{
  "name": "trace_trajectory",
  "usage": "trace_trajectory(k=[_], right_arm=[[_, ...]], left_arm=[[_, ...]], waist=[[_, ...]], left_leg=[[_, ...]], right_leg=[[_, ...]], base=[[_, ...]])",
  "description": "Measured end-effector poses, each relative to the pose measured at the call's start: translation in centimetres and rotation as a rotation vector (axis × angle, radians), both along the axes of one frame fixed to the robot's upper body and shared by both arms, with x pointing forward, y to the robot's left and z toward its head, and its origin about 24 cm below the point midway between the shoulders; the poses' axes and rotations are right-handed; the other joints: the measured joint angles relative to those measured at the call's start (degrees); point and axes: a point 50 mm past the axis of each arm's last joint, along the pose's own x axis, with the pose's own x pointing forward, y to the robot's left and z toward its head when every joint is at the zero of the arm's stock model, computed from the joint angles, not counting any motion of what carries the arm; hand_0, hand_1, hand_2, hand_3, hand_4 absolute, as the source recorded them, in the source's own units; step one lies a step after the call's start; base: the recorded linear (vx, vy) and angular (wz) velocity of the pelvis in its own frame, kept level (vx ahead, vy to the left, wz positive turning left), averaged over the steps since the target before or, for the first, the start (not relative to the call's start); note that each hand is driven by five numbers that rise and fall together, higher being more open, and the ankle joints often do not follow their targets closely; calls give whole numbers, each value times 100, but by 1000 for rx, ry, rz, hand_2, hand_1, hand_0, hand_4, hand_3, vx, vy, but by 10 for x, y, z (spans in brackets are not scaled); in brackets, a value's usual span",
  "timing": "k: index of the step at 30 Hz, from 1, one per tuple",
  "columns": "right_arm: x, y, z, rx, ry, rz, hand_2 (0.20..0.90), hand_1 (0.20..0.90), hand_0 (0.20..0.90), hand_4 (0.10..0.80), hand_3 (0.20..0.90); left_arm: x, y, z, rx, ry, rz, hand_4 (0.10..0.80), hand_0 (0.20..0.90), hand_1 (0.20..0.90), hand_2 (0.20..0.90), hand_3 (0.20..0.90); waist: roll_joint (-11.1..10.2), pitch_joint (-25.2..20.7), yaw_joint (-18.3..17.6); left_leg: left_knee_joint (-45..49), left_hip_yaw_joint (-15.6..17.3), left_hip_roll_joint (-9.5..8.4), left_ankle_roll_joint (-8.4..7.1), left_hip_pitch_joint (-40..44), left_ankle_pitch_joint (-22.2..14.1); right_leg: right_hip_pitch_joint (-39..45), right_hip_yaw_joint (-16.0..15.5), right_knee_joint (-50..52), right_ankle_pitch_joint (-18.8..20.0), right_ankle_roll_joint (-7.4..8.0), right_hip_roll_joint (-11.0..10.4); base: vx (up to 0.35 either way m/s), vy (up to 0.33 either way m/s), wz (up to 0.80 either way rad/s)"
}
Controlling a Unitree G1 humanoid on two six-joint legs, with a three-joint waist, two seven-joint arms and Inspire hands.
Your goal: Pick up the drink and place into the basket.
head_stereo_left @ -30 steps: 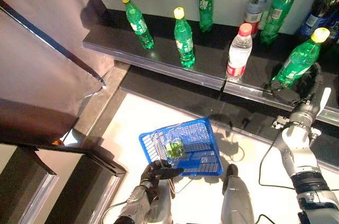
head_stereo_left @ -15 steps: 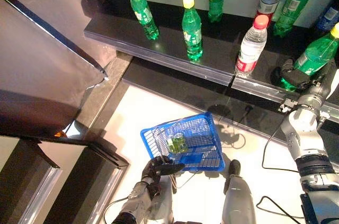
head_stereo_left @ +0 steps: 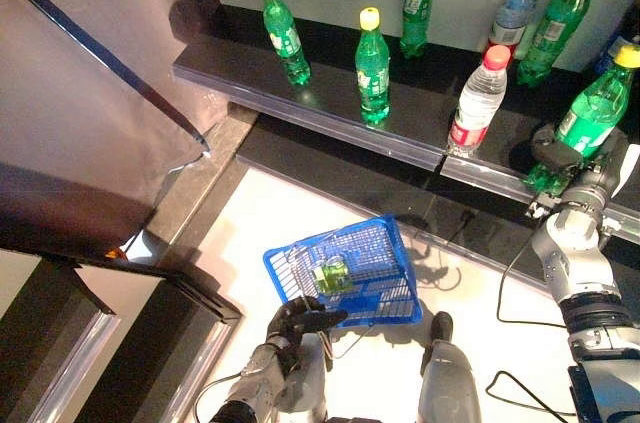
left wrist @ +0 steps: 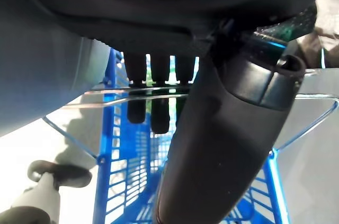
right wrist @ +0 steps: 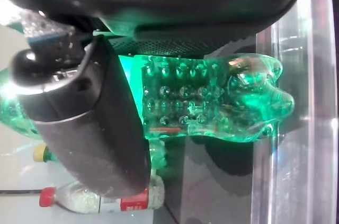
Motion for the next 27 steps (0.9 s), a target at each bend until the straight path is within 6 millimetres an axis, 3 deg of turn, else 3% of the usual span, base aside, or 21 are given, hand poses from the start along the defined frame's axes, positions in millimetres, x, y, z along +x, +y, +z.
trace_trajectory(k=[7, 18, 22, 27], right_arm=[[-14, 8, -27, 46, 41, 12, 300, 300, 300, 100, 200], [-53, 50, -55, 34, 45, 211, 300, 300, 300, 100, 200], [-64, 55, -63, 31, 69, 290, 300, 300, 300, 100, 200], [-75, 70, -75, 43, 116, 407, 300, 300, 300, 100, 200]], left_arm=[[-6, 6, -4, -6, 31, 30, 100, 300, 300, 300, 200], [-32, 44, -8, 14, 69, 138, 100, 300, 300, 300, 200], [-41, 52, -7, -3, 77, 180, 100, 300, 300, 300, 200], [-47, 56, 2, -29, 69, 181, 100, 300, 300, 300, 200]], waist=[[-134, 23, -1], [-899, -362, -34], [-1022, -496, -122], [-1024, -619, -212]], left_leg=[[-233, -1, 13, 0, 486, -2], [-618, 336, 37, 60, 974, -38], [-646, 375, 7, 82, 969, -52], [-717, 667, 21, 123, 957, 0]], right_leg=[[541, -106, -243, 0, 8, 20], [975, 37, -622, 104, 21, 38], [977, 58, -704, 154, 35, 9], [977, 71, -904, 279, 85, -45]], base=[[96, 5, 5], [-42, 50, -7], [-117, 69, -4], [-117, 66, -4]])
